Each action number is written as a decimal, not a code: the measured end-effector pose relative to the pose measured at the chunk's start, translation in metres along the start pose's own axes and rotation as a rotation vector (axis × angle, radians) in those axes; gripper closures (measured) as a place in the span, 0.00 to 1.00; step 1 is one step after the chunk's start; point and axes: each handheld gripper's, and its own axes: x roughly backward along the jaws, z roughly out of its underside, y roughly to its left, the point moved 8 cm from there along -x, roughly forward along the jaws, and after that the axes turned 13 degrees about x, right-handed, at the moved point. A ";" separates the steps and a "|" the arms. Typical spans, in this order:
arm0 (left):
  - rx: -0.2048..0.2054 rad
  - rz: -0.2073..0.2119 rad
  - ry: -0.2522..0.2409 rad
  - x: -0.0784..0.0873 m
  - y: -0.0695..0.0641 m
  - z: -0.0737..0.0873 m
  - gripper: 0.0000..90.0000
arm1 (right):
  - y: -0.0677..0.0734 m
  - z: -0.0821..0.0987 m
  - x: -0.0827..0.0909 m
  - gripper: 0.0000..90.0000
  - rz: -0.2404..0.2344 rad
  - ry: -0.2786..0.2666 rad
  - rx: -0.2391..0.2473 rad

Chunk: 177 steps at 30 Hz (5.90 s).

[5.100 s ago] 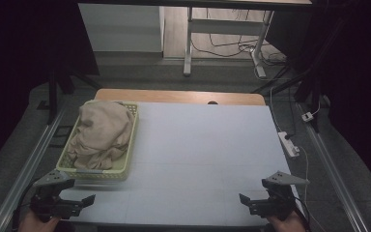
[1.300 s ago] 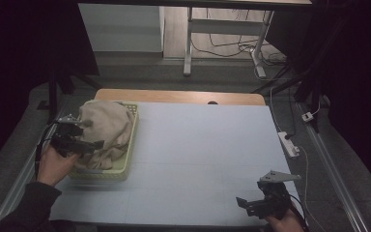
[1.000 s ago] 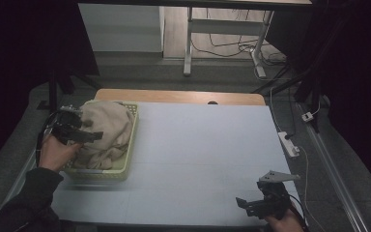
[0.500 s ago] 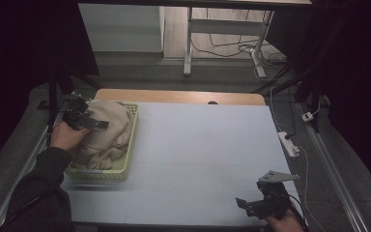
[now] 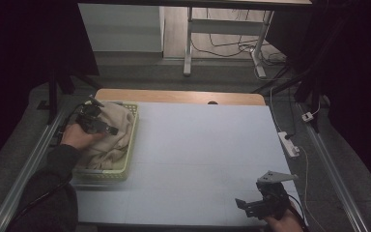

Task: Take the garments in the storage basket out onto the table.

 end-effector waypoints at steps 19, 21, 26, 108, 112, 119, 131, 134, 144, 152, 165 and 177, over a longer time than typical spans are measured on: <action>-0.042 -0.088 -0.044 0.007 -0.007 0.001 0.68 | 0.001 0.000 -0.002 0.01 -0.002 0.021 0.018; -0.058 -0.094 -0.055 0.011 -0.009 -0.001 0.70 | 0.001 0.000 -0.002 0.01 -0.002 0.021 0.018; -0.062 -0.078 -0.075 0.025 -0.013 -0.005 0.70 | 0.000 0.000 -0.002 0.01 -0.005 0.017 0.009; -0.375 0.187 -0.291 0.215 -0.194 -0.087 0.71 | 0.000 0.000 0.000 0.01 -0.006 0.004 0.001; -0.402 0.193 -0.283 0.208 -0.208 -0.090 0.71 | 0.000 0.000 0.000 0.01 -0.008 0.002 0.000; -0.436 0.211 -0.273 0.193 -0.230 -0.093 0.71 | 0.000 0.000 0.000 0.01 -0.006 -0.002 0.008; -0.493 0.225 -0.244 0.168 -0.266 -0.096 0.71 | 0.001 0.000 0.000 0.01 -0.011 -0.002 0.010; -0.502 0.225 -0.238 0.161 -0.273 -0.097 0.71 | 0.001 0.000 0.000 0.01 -0.010 -0.002 0.012; -0.523 0.218 -0.217 0.137 -0.288 -0.096 0.71 | 0.001 0.000 0.000 0.01 -0.009 -0.001 0.019; -0.527 0.210 -0.195 0.113 -0.294 -0.093 0.71 | 0.002 0.000 0.000 0.01 -0.009 -0.001 0.028; -0.521 0.200 -0.164 0.079 -0.296 -0.089 0.71 | 0.003 0.001 0.001 0.01 -0.010 0.007 0.028; -0.519 0.204 -0.120 0.043 -0.298 -0.082 0.70 | 0.003 0.001 0.000 0.02 -0.009 0.005 0.032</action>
